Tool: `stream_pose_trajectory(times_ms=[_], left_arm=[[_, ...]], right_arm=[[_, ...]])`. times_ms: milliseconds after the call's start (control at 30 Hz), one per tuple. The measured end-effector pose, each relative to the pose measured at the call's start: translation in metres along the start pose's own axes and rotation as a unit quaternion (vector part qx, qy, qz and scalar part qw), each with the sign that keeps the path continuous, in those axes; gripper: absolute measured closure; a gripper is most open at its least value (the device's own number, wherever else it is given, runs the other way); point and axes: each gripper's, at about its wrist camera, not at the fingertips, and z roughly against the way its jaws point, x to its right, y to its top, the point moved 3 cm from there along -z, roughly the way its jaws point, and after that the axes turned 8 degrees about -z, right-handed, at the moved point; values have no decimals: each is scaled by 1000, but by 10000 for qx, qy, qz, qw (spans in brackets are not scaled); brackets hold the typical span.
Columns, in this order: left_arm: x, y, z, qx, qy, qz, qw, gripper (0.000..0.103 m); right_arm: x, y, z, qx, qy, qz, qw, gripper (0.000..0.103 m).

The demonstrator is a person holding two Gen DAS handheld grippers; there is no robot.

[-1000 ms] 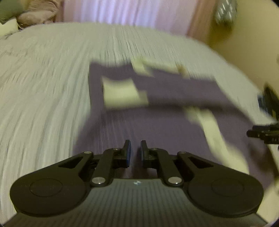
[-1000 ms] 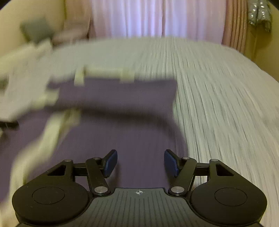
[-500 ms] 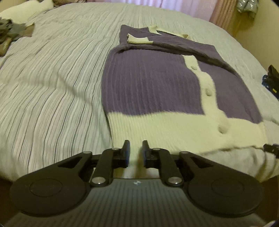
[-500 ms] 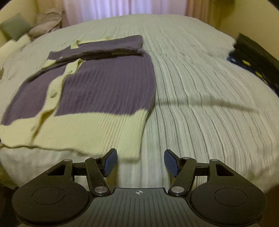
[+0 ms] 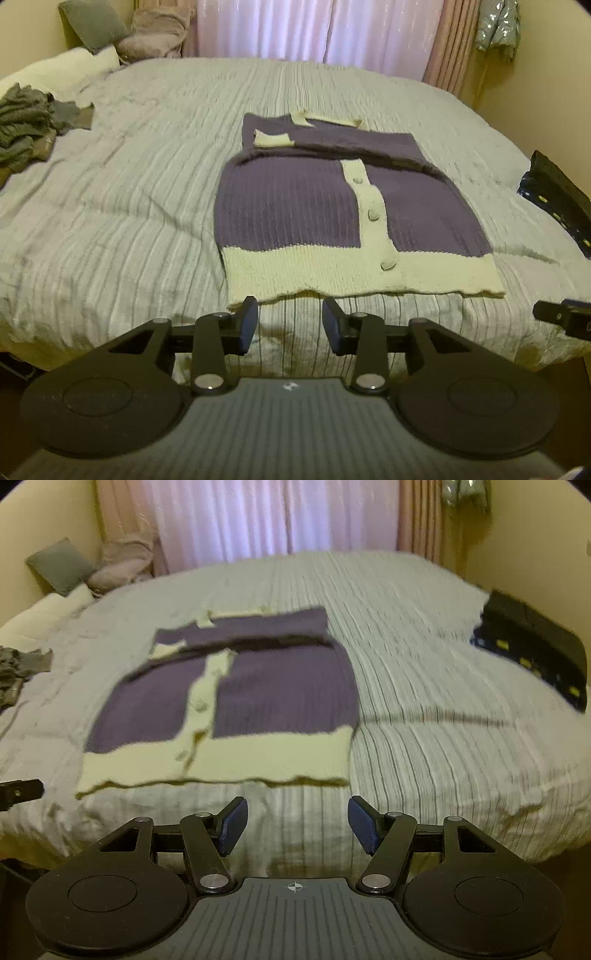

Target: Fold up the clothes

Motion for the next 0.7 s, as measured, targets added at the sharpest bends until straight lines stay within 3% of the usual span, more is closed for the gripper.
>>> stream_pose_trajectory(times_ms=[267,700], left_arm=[[8,-7,24,201,44,-170,9996,67],[16,-19,35,239,31,-242,9994,66]], right_arm=[[-20,-13,23,104,140,94,9998,39],[-15,-26,32,101,8,75,9999,39]])
